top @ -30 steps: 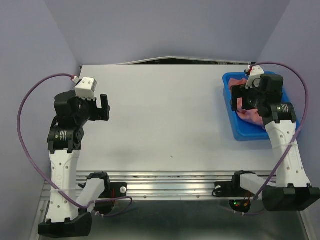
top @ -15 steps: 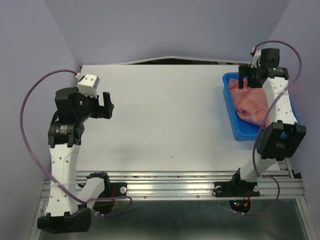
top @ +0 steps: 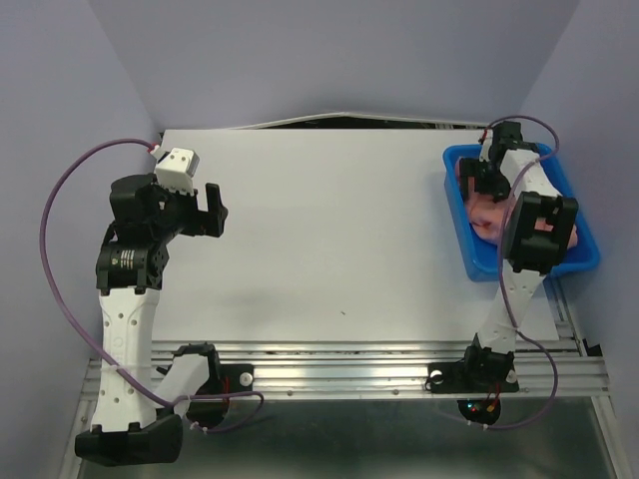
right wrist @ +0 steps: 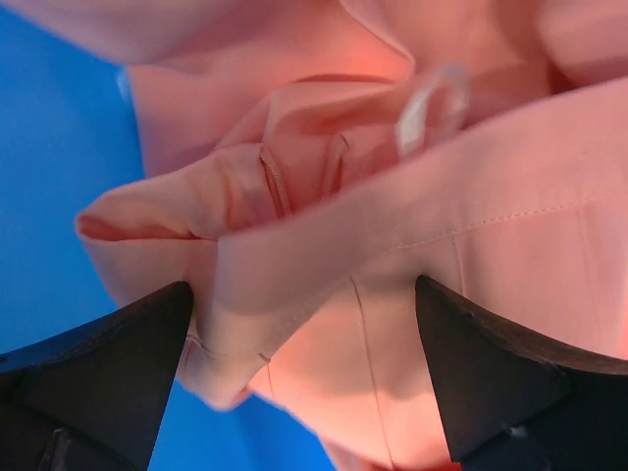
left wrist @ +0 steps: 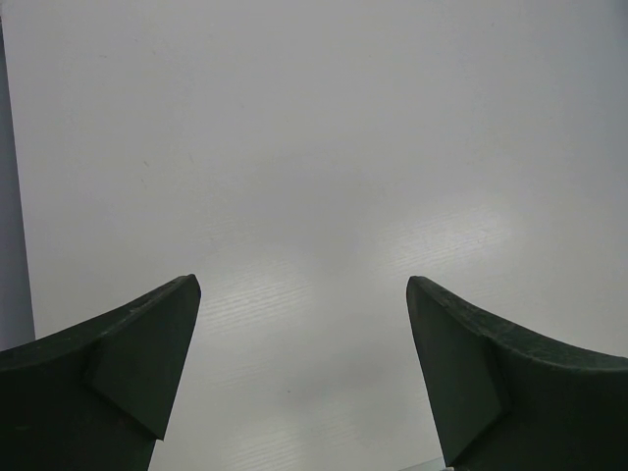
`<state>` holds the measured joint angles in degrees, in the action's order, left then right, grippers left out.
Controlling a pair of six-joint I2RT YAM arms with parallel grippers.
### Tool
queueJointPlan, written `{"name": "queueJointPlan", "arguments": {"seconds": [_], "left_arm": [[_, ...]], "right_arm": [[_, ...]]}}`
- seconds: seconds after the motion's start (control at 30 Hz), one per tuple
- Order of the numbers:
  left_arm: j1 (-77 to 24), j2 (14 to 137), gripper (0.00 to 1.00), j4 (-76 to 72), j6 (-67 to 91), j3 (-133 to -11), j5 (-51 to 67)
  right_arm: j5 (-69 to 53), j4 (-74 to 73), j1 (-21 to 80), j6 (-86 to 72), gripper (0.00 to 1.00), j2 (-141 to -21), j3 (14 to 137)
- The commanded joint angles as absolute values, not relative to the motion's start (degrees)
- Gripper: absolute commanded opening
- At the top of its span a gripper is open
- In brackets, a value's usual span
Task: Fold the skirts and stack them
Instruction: Grab the skirt from the pile
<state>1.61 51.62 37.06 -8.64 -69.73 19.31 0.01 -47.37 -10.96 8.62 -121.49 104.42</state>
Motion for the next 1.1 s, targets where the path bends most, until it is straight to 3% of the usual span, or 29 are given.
{"name": "queueJointPlan", "arguments": {"seconds": [0.0, 0.07, 0.17, 0.2, 0.27, 0.3, 0.37, 0.4, 0.47, 0.7, 0.93, 1.07], "left_arm": [[1.6, 50.7, 0.98, 34.5, -8.4, -69.1, 19.4], [1.6, 50.7, 0.99, 34.5, -8.4, -68.9, 19.2], [1.7, 50.7, 0.98, 34.6, -8.4, -69.1, 19.2], [1.7, 50.8, 0.99, 34.9, -8.3, -69.3, 19.2], [1.9, 50.7, 0.99, 35.2, -8.4, -69.9, 19.2], [1.8, 50.7, 0.99, 35.2, -8.4, -70.0, 19.2], [1.9, 50.5, 0.98, 35.2, -8.4, -69.9, 19.2], [1.9, 50.5, 0.98, 35.2, -8.3, -69.8, 19.4], [2.1, 50.5, 0.98, 35.2, -8.3, -69.7, 19.9], [3.3, 50.5, 0.98, 34.9, -8.0, -69.6, 21.5], [6.3, 53.3, 0.98, 33.9, -6.8, -69.3, 19.9], [8.0, 56.2, 0.96, 34.0, -6.4, -70.1, 20.7]], "right_arm": [[3.5, -41.8, -11.3, 7.3, 1.0, -124.9, 106.3], [6.7, -39.9, -11.3, 7.8, 0.99, -126.3, 105.4], [9.9, -38.1, -11.3, 8.6, 0.79, -128.8, 104.9], [10.2, -38.2, -11.3, 8.6, 0.66, -129.2, 105.0], [9.4, -38.1, -11.9, 8.6, 0.53, -128.0, 104.4], [9.1, -38.1, -11.9, 8.7, 0.38, -126.9, 104.2], [9.1, -38.3, -11.9, 9.8, 0.23, -123.1, 104.3], [9.6, -38.4, -11.9, 10.5, 0.11, -121.7, 104.6], [10.6, -39.6, -11.9, 12.0, 0.02, -117.3, 106.8], [9.8, -43.3, -14.0, 14.3, 0.01, -106.0, 121.3], [5.6, -45.8, -14.0, 11.4, 0.01, -102.4, 141.2], [-4.3, -38.2, -14.0, 6.4, 0.01, -96.8, 139.3]]}}
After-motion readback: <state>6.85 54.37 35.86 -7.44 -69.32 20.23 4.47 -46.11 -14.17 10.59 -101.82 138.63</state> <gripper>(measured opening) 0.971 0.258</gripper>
